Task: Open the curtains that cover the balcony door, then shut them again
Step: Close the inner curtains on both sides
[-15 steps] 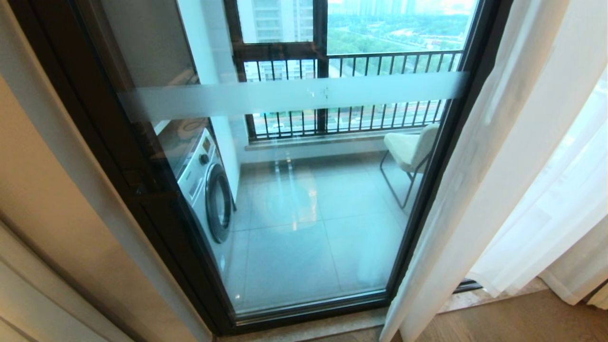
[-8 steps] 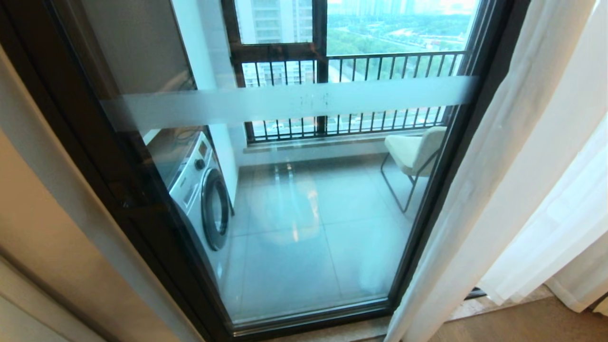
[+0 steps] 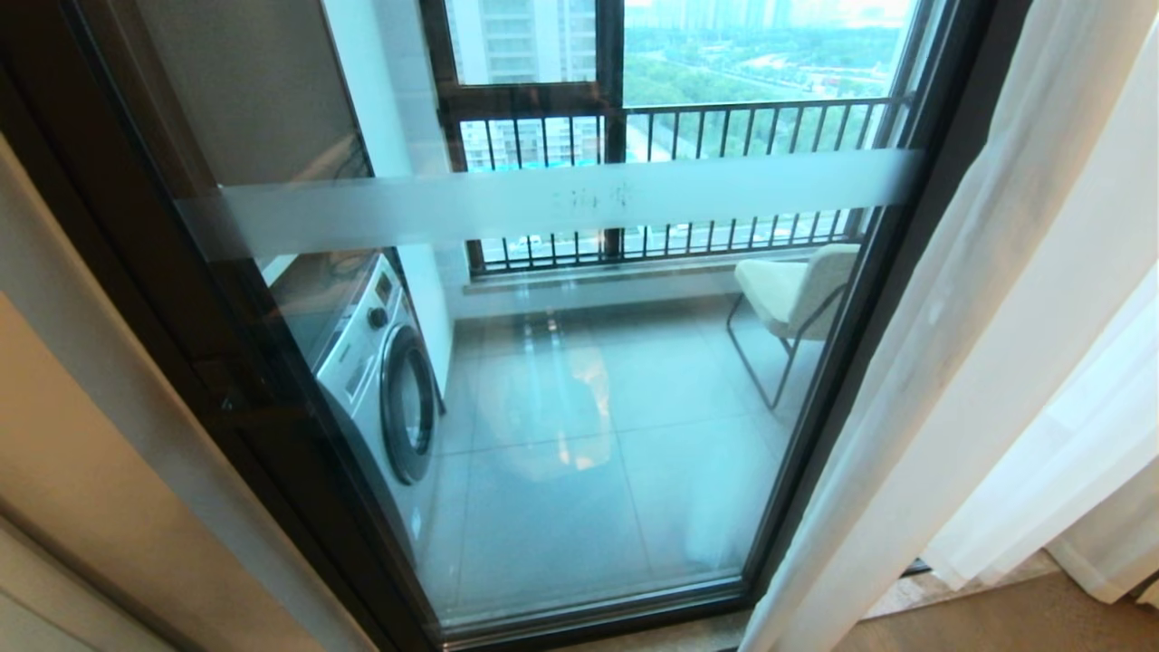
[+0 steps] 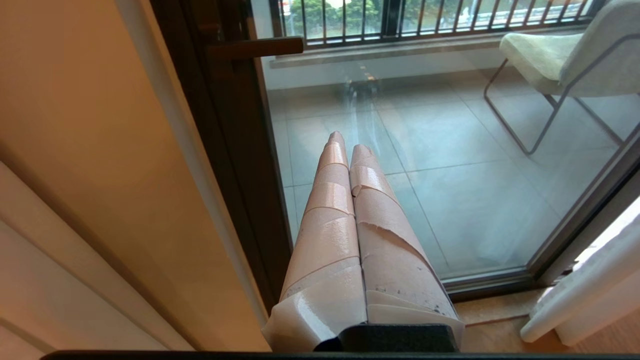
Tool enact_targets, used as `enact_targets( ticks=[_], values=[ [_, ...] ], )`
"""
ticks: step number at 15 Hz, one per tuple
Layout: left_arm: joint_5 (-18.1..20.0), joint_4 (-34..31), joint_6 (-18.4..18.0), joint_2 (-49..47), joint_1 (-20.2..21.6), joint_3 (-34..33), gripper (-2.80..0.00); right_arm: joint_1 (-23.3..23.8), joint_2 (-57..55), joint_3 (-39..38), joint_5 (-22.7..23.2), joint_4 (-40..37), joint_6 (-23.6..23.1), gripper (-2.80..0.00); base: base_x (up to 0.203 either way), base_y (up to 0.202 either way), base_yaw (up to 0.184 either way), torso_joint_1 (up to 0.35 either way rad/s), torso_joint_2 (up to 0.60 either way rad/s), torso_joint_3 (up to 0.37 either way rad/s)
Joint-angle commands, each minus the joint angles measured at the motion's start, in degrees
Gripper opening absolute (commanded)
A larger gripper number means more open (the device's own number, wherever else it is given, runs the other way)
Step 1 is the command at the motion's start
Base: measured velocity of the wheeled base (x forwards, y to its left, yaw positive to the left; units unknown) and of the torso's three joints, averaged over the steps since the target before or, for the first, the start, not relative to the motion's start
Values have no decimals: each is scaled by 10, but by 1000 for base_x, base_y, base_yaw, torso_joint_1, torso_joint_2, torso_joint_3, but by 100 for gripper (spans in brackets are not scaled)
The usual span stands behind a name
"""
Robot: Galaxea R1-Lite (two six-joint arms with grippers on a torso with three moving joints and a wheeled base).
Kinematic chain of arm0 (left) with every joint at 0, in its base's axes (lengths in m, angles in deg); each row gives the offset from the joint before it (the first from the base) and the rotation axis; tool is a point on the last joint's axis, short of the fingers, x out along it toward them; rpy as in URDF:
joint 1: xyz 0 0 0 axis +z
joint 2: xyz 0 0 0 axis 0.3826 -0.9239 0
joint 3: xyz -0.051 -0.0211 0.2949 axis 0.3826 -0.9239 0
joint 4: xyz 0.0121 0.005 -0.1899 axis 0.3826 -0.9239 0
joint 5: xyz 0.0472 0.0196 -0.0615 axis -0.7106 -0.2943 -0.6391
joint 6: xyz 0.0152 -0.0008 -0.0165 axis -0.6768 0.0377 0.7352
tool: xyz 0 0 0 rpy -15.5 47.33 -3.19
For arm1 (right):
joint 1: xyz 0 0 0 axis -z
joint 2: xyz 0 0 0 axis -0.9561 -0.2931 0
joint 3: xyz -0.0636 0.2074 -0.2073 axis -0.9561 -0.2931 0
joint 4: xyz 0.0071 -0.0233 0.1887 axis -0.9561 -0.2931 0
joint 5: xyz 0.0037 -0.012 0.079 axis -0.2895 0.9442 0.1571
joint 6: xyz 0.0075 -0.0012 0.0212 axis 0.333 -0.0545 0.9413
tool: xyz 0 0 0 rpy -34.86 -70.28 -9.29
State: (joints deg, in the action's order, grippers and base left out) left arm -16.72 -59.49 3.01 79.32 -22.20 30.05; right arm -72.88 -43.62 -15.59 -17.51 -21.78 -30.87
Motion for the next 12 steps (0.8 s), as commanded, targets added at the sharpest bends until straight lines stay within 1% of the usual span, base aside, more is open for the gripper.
enact_targets(
  ticks=[1,3,4,6,10,12],
  values=[
    [0,0,0,0,1,0,-280,0,-1,0,1,1,2,-280,0,0,0,0,0,0],
    [0,1,0,0,1,0,-280,0,-1,0,0,3,18,-280,0,0,0,0,0,0],
    [0,0,0,0,0,0,-280,0,-1,0,-1,3,19,-280,0,0,0,0,0,0],
    [0,0,0,0,1,0,-280,0,-1,0,0,1,11,-280,0,0,0,0,0,0],
    [0,0,0,0,0,0,-280,0,-1,0,3,-2,-25,-280,0,0,0,0,0,0],
    [0,1,0,1,0,0,-280,0,-1,0,4,-1,-23,-280,0,3,107,-3,1,-1]
  ],
)
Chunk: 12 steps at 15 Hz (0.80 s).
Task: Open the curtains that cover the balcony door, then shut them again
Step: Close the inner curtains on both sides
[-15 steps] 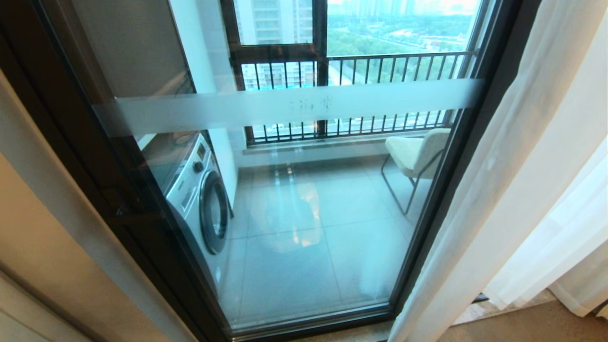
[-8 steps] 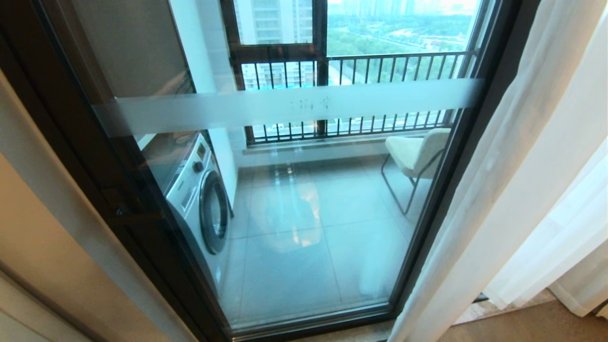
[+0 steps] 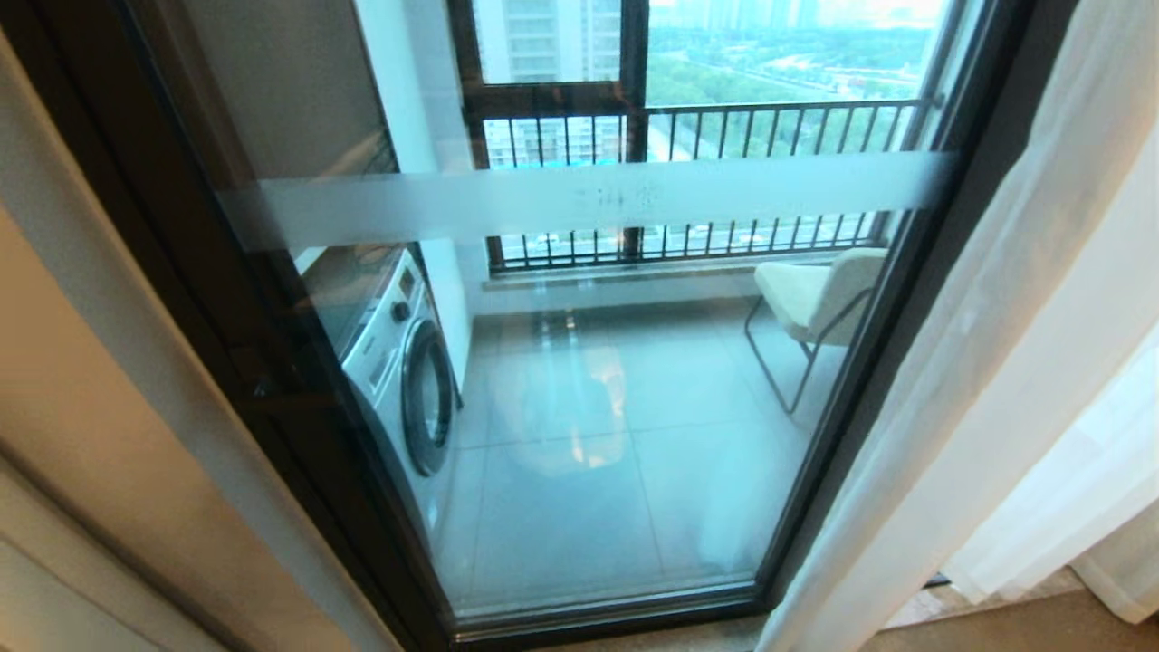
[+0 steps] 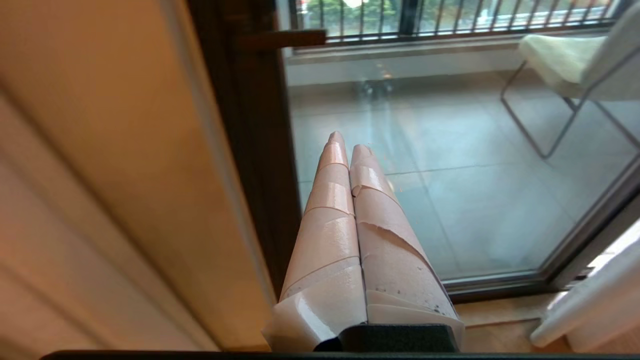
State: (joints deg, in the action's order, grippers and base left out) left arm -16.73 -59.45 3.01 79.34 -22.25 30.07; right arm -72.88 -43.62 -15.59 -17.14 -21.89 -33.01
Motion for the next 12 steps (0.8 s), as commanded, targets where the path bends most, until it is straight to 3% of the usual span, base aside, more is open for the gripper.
enact_targets(
  ticks=[1,6,12],
  values=[
    [0,-1,0,0,1,0,-280,0,-1,0,1,0,6,-280,-3,-3,175,12,2,7],
    [1,0,-2,0,1,0,-280,0,-1,0,-5,4,58,-280,-3,-5,171,3,-1,1],
    [3,16,-1,0,1,9,-280,0,-1,0,-5,4,58,-280,0,-1,12,1,0,0]
  ],
)
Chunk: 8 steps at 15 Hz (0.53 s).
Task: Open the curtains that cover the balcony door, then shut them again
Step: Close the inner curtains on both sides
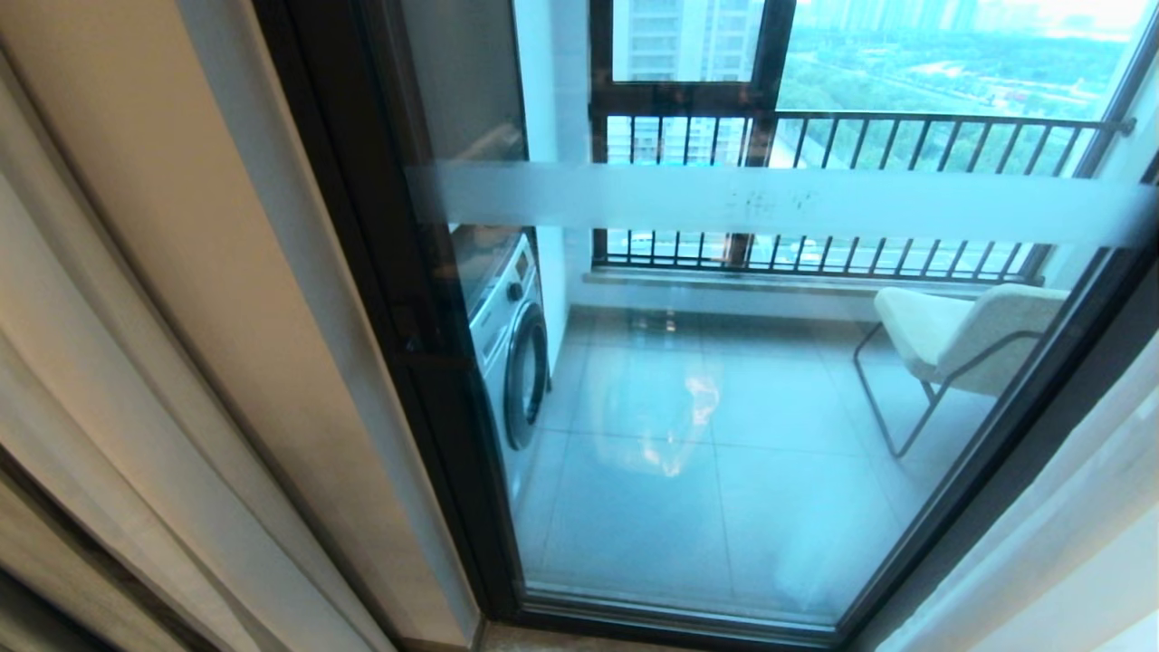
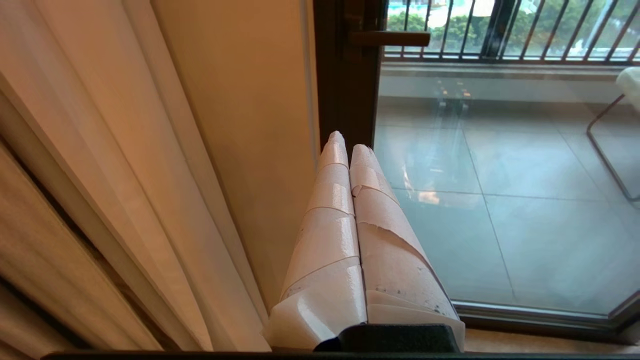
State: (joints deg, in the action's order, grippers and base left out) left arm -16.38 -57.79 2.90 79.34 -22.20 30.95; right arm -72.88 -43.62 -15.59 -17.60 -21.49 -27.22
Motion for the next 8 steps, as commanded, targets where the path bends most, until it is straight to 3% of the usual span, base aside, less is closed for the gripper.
enact_targets(
  ticks=[1,8],
  values=[
    [0,-2,1,0,1,-3,-280,0,-1,0,0,0,0,-280,0,0,0,0,0,0],
    [-3,-76,0,0,1,38,-280,0,-1,0,0,0,0,-280,0,0,0,0,0,0]
  ],
)
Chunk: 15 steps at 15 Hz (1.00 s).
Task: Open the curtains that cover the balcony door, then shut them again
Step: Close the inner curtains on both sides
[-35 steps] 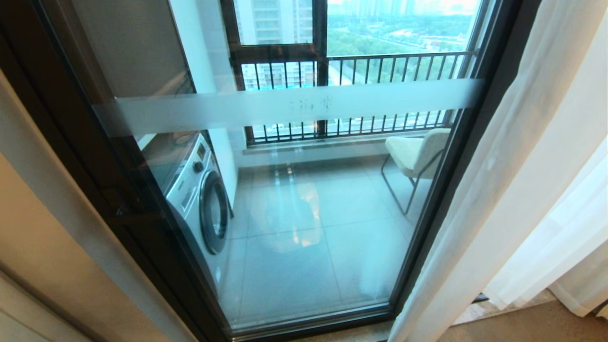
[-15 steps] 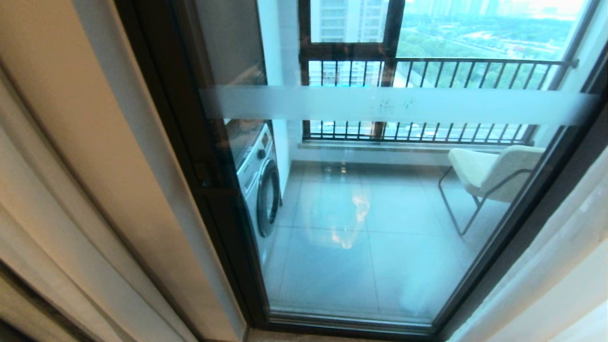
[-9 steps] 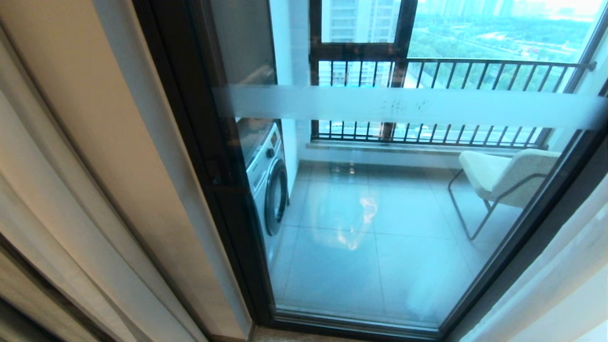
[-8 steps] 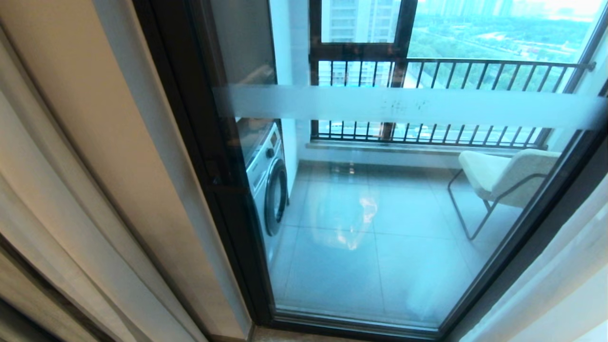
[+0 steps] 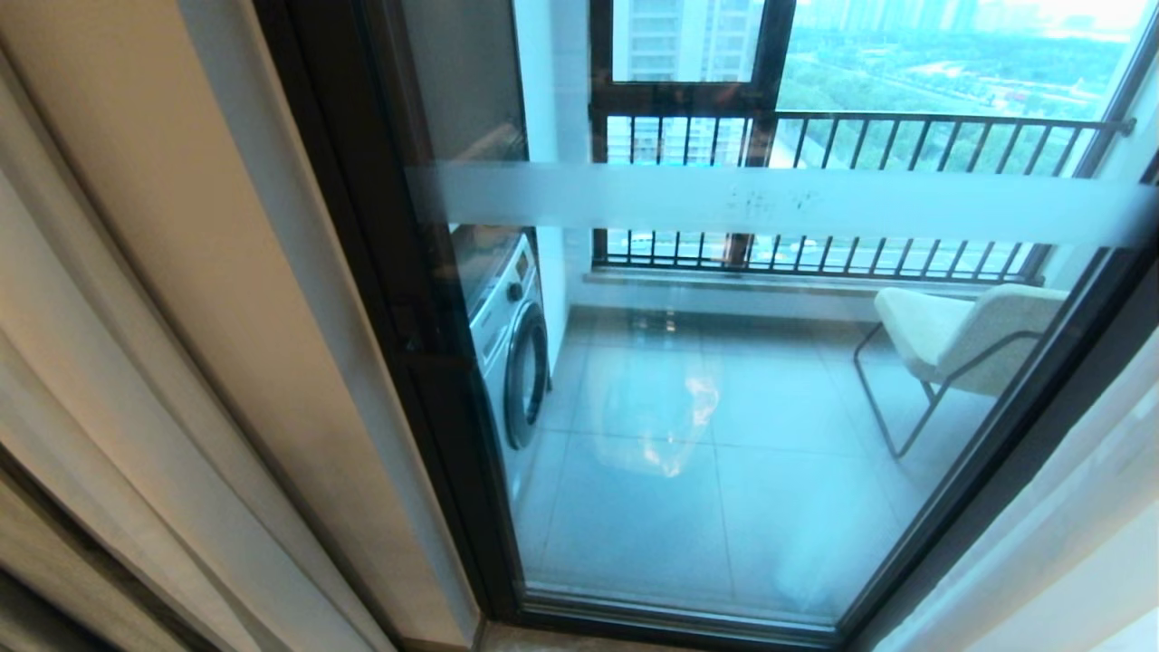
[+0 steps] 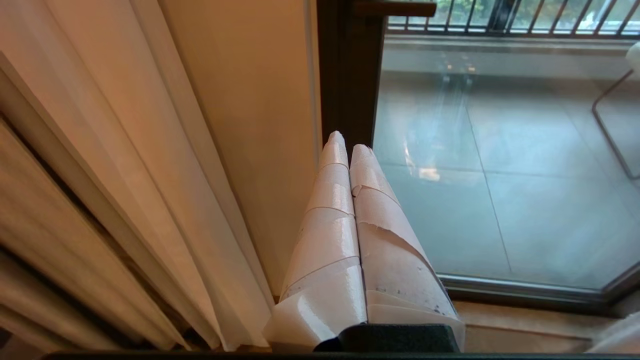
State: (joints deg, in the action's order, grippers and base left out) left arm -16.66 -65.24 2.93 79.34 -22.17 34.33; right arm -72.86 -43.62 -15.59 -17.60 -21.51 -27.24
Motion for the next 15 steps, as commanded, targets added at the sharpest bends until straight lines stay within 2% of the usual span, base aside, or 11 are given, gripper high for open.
enact_targets(
  ticks=[1,8,11,15],
  values=[
    [-1,-2,0,0,0,4,-280,0,-1,0,0,0,0,-280,0,0,0,0,0,0],
    [6,-2,-3,0,0,2,-280,0,-1,0,0,0,0,-280,0,0,0,0,0,0],
    [18,-8,-18,0,0,6,-280,0,-1,0,0,0,0,-280,0,0,0,0,0,0],
    [1,-35,-14,-4,0,36,-280,0,-1,0,0,0,0,-280,0,0,0,0,0,0]
  ],
)
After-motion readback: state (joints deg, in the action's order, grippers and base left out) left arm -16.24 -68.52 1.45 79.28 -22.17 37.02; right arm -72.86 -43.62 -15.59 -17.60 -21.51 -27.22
